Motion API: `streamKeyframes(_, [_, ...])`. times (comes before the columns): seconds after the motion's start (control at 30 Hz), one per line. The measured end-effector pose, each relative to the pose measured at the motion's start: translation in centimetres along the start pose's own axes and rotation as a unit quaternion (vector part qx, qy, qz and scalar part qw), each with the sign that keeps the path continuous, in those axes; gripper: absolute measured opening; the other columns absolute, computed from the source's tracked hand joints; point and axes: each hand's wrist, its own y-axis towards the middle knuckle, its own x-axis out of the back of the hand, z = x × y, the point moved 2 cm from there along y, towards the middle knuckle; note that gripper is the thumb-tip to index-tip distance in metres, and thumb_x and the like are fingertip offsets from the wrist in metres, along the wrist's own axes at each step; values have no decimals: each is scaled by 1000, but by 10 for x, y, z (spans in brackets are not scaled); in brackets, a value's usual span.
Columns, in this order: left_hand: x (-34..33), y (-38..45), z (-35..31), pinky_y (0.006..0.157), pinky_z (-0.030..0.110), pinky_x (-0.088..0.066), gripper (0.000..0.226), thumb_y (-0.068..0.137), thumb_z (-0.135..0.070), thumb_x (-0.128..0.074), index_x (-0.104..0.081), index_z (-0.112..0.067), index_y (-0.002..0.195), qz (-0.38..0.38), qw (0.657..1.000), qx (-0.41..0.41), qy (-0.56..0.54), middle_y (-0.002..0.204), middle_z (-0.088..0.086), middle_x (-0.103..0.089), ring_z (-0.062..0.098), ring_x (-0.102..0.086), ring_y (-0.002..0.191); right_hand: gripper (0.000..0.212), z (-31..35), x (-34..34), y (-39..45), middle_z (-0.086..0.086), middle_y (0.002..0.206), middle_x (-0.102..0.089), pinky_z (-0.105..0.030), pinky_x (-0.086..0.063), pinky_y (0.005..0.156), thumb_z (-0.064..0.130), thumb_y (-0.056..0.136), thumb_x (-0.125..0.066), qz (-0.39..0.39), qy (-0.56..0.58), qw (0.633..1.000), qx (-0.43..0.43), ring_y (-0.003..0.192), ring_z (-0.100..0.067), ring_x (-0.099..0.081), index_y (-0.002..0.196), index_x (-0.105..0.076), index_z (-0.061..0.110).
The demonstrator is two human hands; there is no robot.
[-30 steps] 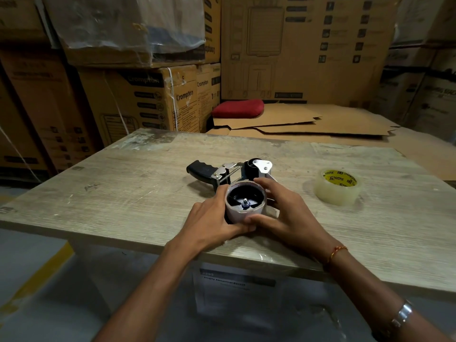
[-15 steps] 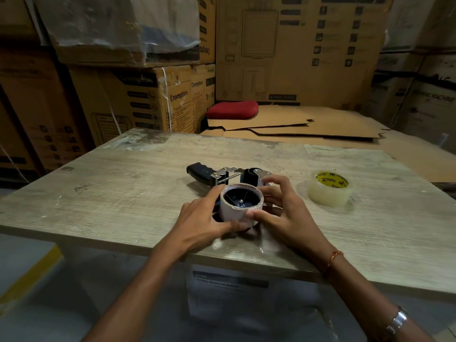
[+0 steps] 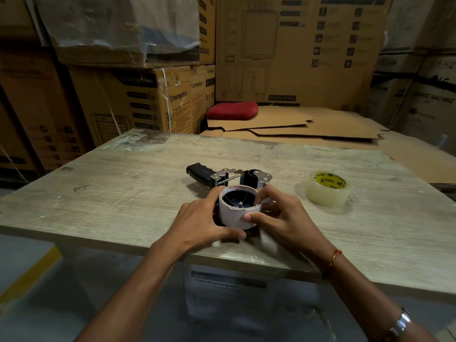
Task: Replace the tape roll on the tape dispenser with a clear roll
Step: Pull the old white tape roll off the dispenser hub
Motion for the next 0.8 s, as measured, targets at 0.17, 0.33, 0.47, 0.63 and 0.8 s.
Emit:
streamKeyframes(0.17, [-1,-1,1,88,34,-50,104,50,-89,-67,-29,-51,138,-14,1000,-2,23,121,-12,-70,12,-66,109,26,4,-3,-2,-3,103,-76,-48,-63,76,25,81,-82,-15,24,1000,-5,93,-17,-76,92,-59,22])
streamKeyframes(0.33, [-2,-1,3,93,41,-51,104,49,-94,-62,-28,-52,138,-15,1000,2,14,119,-11,-70,14,-66,109,27,6,-5,-2,1,103,-76,-35,-62,73,20,80,-83,-31,39,999,-12,95,-15,-75,92,-59,18])
streamKeyframes(0.47, [-5,2,5,91,40,-49,101,53,-93,-60,-30,-48,139,-30,999,1,22,118,-12,-70,14,-65,108,27,6,-6,1,1,103,-76,-27,-60,72,21,79,-84,-55,40,998,-12,98,-12,-74,92,-61,18])
streamKeyframes(0.63, [-5,4,8,89,41,-52,101,54,-94,-57,-32,-46,139,-37,999,-7,25,117,-11,-71,15,-66,107,27,5,-7,4,1,107,-75,-28,-61,72,23,80,-83,-65,19,998,-9,99,-11,-73,92,-60,16])
streamKeyframes(0.8, [-4,3,11,88,41,-54,96,57,-90,-61,-32,-46,137,-43,999,-10,8,116,-10,-72,16,-67,106,28,10,-8,8,-1,106,-74,-26,-59,67,27,81,-80,-50,15,999,-4,96,-11,-74,95,-59,16])
